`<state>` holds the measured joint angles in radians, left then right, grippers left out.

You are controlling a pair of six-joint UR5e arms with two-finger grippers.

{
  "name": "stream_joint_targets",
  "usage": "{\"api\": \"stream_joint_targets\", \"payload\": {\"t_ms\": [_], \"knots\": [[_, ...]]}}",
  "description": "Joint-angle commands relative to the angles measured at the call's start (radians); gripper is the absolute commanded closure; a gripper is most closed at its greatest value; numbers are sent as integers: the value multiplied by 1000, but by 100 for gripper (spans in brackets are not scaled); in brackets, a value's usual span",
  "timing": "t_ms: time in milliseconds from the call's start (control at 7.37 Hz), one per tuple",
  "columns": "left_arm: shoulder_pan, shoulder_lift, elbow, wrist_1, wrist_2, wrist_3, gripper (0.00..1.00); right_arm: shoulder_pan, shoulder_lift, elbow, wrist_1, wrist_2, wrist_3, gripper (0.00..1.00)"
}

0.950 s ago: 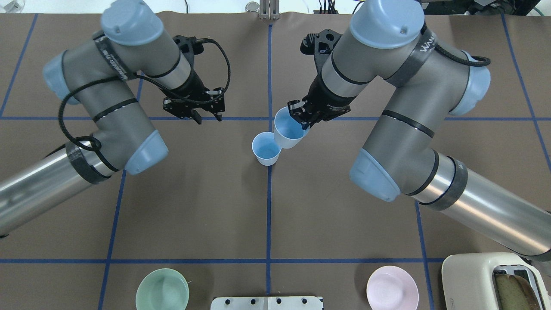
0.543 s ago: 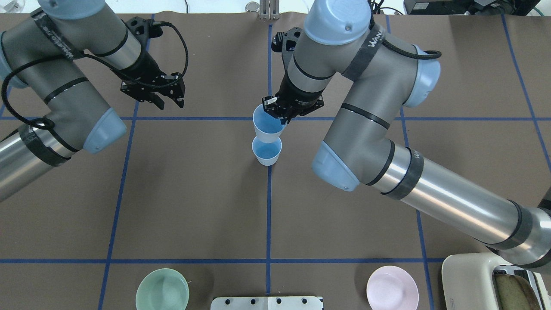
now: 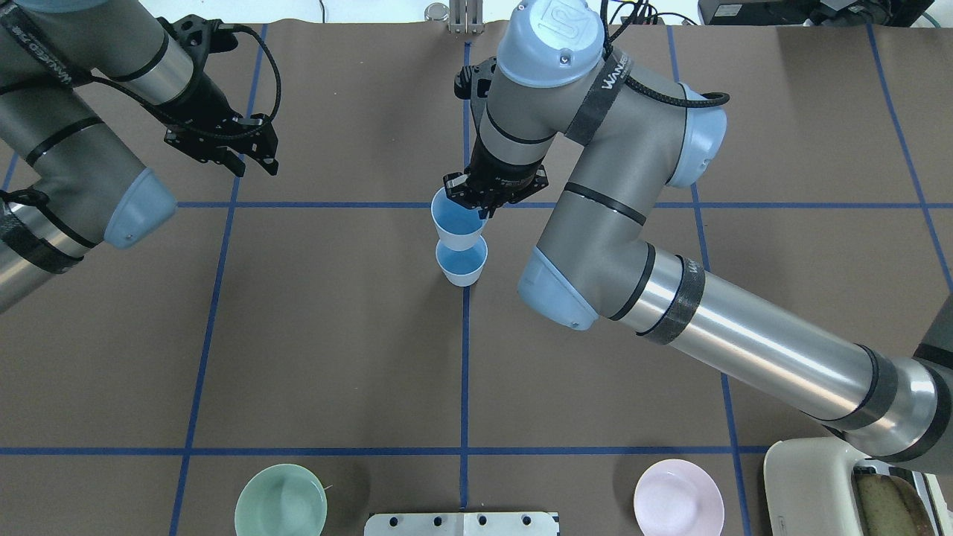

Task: Stack blue cups with both arms
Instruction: 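Lower the right gripper's cup into the standing cup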

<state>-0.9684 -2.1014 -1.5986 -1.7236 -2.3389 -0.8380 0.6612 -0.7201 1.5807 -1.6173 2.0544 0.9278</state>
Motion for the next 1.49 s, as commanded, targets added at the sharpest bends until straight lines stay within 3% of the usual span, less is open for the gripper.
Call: {"api": "stream_joint_targets", "payload": {"t_ms": [0, 1221, 1357], "knots": [[-3, 3, 3, -1, 0, 2, 43, -21, -4, -5, 2, -22, -1, 93], [-3, 3, 6, -1, 0, 4, 44, -31, -21, 1, 2, -22, 0, 90], [-3, 3, 6, -2, 0, 4, 44, -31, -21, 1, 4, -19, -1, 67]]}}
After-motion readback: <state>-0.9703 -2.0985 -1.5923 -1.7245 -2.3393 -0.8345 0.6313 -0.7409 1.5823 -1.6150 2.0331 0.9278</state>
